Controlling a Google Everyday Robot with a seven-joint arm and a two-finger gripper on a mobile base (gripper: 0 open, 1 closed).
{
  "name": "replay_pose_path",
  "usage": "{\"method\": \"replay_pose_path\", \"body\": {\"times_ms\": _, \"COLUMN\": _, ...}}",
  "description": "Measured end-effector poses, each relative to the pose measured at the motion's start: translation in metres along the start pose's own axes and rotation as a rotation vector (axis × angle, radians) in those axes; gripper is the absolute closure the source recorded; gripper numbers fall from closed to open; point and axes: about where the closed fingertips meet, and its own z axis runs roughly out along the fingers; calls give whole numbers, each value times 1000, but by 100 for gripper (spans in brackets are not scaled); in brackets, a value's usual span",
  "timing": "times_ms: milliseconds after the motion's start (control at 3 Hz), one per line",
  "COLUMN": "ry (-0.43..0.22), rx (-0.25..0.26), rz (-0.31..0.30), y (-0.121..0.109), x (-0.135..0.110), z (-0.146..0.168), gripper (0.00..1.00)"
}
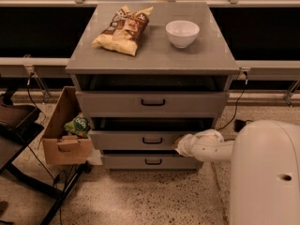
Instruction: Close middle drawer
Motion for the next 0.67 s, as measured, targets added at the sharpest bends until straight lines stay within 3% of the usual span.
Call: {"method": "replay_pose_path", "body": {"times_ms": 667, "ry": 0, "rx": 0, "rz": 1, "y": 0, "x": 0, "z": 0, "gripper": 56}}
